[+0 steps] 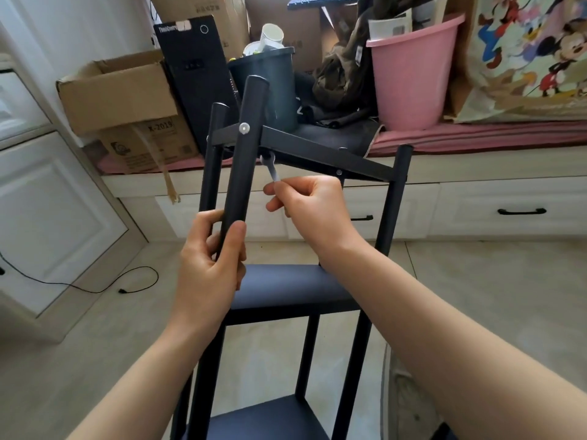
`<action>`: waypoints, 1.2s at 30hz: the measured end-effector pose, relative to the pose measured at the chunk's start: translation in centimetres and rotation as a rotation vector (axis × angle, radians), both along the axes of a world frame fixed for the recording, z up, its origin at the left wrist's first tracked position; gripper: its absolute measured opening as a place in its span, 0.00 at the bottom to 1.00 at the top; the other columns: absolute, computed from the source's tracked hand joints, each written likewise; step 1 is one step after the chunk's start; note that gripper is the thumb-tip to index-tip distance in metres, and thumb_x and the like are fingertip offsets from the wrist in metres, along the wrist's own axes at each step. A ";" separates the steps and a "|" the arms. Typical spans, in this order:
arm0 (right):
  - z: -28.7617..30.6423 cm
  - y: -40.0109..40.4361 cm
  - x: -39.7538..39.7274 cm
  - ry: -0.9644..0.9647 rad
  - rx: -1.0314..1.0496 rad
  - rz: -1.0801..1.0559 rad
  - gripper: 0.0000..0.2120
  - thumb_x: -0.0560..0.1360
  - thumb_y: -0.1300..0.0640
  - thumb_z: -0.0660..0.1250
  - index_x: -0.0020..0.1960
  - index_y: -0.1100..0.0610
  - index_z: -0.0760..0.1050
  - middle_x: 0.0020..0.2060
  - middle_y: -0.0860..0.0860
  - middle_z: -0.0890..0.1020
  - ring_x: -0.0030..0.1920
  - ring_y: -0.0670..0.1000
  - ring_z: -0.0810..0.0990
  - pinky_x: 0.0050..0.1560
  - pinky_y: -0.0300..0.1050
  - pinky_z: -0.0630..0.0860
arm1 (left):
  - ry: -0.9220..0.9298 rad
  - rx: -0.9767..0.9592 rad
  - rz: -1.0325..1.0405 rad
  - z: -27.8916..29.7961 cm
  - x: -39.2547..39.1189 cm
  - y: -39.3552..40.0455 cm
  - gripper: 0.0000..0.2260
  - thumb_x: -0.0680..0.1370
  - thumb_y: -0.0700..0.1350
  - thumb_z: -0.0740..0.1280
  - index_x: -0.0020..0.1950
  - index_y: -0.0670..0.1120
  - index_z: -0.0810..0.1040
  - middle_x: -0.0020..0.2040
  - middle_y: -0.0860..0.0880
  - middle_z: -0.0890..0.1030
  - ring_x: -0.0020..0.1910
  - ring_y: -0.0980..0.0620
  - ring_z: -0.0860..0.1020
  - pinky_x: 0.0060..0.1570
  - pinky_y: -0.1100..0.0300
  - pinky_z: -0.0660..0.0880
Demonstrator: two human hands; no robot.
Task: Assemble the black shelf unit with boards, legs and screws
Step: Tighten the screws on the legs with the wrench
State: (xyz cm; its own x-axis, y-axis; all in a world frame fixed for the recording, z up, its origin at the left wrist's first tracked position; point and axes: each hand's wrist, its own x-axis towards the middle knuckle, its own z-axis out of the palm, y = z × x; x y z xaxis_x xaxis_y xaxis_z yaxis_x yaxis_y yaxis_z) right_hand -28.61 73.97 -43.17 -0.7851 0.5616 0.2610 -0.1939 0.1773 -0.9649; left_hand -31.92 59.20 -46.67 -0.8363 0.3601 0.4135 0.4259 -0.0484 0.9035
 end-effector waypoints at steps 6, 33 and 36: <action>0.2 -0.2 -0.5 0.099 -0.001 -0.028 0.10 0.79 0.60 0.65 0.45 0.56 0.84 0.31 0.45 0.83 0.40 0.37 0.80 0.39 0.23 0.71 | -0.012 0.005 -0.023 0.0 0.2 0.1 0.06 0.76 0.58 0.66 0.51 0.60 0.76 0.32 0.50 0.73 0.26 0.51 0.67 0.24 0.59 0.65; -0.3 -2.2 -2.6 0.253 0.017 -0.128 0.06 0.77 0.61 0.69 0.50 0.60 0.84 0.40 0.52 0.85 0.40 0.52 0.81 0.47 0.55 0.79 | 0.011 -0.058 -0.002 0.3 0.1 -1.2 0.11 0.77 0.55 0.65 0.54 0.49 0.75 0.38 0.43 0.78 0.28 0.53 0.75 0.27 0.67 0.71; -0.4 -2.5 -2.9 0.259 0.023 -0.116 0.06 0.77 0.63 0.68 0.50 0.61 0.84 0.39 0.53 0.85 0.41 0.53 0.82 0.48 0.57 0.79 | 0.013 -0.064 -0.011 0.3 0.2 -1.4 0.11 0.76 0.55 0.64 0.53 0.50 0.75 0.38 0.43 0.78 0.28 0.52 0.75 0.29 0.66 0.73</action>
State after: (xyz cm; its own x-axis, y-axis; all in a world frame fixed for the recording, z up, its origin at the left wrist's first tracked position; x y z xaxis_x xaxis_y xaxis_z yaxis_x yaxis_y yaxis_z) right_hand -31.55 71.52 -43.53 -0.6215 0.6355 0.4582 -0.4107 0.2338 -0.8813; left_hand -31.75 57.85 -46.33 -0.8271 0.3952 0.3997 0.4371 0.0050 0.8994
